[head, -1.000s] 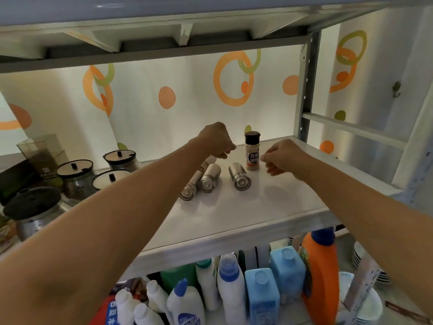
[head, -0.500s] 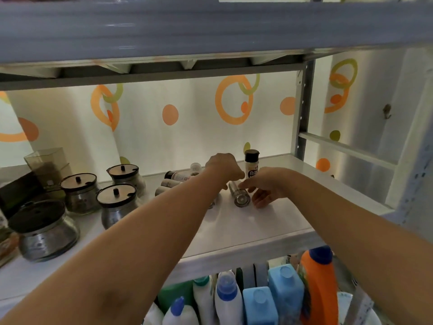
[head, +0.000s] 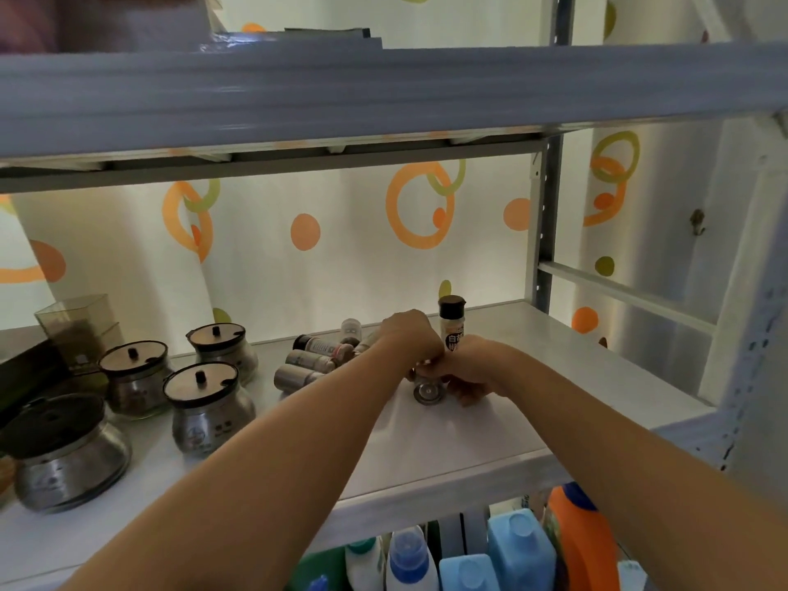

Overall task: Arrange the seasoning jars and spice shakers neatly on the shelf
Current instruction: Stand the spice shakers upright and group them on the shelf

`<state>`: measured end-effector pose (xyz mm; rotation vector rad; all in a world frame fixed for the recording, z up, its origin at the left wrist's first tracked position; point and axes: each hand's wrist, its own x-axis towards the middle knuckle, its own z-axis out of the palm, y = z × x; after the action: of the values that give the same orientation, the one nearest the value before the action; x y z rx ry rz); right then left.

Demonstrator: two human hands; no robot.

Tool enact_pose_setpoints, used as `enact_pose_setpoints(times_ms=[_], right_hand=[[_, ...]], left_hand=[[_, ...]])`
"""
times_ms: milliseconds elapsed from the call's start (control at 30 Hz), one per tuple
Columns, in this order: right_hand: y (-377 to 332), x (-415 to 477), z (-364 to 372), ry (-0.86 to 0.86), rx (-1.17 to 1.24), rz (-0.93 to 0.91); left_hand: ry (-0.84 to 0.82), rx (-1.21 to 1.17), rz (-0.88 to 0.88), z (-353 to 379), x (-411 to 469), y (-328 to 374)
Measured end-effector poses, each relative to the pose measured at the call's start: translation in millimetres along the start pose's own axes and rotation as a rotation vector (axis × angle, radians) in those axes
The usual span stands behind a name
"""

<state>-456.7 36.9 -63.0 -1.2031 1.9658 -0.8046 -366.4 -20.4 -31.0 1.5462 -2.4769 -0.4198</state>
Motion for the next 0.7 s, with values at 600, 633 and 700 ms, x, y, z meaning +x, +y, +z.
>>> enact_pose_setpoints(times_ms=[600, 633, 700], right_hand=[[26, -33, -5, 0.03, 0.186, -0.452], [26, -31, -4, 0.06, 0.175, -0.458], [27, -31, -3, 0.102, 0.158, -0.471]], left_hand=[[-0.047, -0.831, 0.256, -18, -33, -37], [-0.045, -0.839, 0.268, -16, -34, -36], [-0.039, -0.86, 0.287, -14, -35, -36]])
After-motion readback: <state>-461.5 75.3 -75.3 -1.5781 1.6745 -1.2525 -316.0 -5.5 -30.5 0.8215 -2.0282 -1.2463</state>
